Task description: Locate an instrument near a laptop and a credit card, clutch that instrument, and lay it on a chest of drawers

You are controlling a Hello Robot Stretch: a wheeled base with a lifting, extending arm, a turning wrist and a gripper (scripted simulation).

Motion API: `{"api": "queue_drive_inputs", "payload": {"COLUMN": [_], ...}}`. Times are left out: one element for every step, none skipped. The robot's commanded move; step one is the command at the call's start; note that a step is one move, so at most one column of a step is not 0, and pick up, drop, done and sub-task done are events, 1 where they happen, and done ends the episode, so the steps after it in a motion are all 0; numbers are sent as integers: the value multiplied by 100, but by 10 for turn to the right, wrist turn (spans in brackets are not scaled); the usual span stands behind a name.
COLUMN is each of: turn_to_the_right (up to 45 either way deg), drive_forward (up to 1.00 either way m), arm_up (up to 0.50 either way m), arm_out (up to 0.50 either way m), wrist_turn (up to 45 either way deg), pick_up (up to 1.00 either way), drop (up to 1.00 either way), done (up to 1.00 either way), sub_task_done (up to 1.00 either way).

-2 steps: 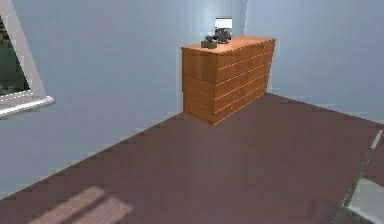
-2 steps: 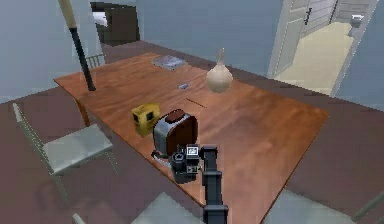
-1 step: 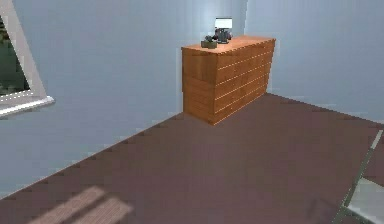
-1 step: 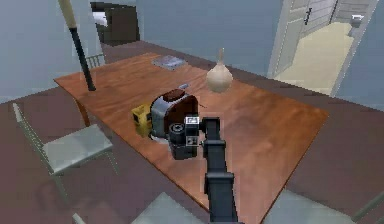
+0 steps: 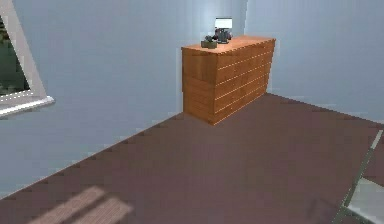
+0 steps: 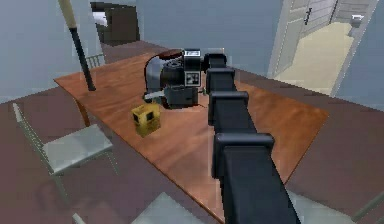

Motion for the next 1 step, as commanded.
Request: {"api": "queue_drive_inputs", "payload": {"turn_to_the_right": [0], "drive_forward": [0], "arm_up": [0], "arm_out": [0], "wrist_turn": [-450], "pick_up": [0], "drop": [0], "done": [0], "sub_task_done": [0]}}
